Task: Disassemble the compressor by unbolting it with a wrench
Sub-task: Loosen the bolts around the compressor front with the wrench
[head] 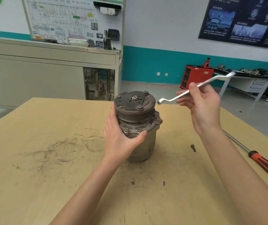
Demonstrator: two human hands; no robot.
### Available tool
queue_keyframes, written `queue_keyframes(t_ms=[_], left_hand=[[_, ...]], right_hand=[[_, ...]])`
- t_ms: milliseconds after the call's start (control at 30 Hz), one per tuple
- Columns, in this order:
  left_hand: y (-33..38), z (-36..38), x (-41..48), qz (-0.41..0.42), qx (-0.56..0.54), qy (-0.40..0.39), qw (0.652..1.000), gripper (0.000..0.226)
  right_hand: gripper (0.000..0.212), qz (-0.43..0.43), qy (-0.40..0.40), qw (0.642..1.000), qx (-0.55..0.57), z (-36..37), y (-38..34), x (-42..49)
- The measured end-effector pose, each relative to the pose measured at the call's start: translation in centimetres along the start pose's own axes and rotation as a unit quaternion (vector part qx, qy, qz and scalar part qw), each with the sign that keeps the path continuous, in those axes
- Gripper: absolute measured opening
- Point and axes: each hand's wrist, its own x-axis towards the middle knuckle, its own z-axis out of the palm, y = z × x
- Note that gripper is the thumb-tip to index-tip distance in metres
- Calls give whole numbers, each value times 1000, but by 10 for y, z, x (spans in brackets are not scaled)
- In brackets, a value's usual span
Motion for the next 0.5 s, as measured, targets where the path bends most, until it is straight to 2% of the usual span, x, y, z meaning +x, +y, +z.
queue_keyframes(t_ms=[67,100,133,200,233,267,500], left_hand=[[0,0,0,0,1,-1,1000,116],[0,0,0,-1,1,0,1000,117],[0,0,0,-1,2,2,1000,117],[1,0,0,0,3,5,1000,117],[1,0,0,1,4,5,1000,117],[1,0,0,1,5,6,1000,117],[0,1,0,-3,0,2,1000,118]], right_hand=[[8,-129,-19,988,-84,-2,-6,-26],[9,-218,-43,966,-135,-2,-7,-39],[17,-321,-70,921,-211,-3,-5,-48],[29,-504,-114,776,-362,-6,6,-60],[29,-543,-118,726,-405,-6,12,-64],[27,-553,-119,706,-426,-6,17,-68],[24,-542,-122,717,-422,-5,43,-81]])
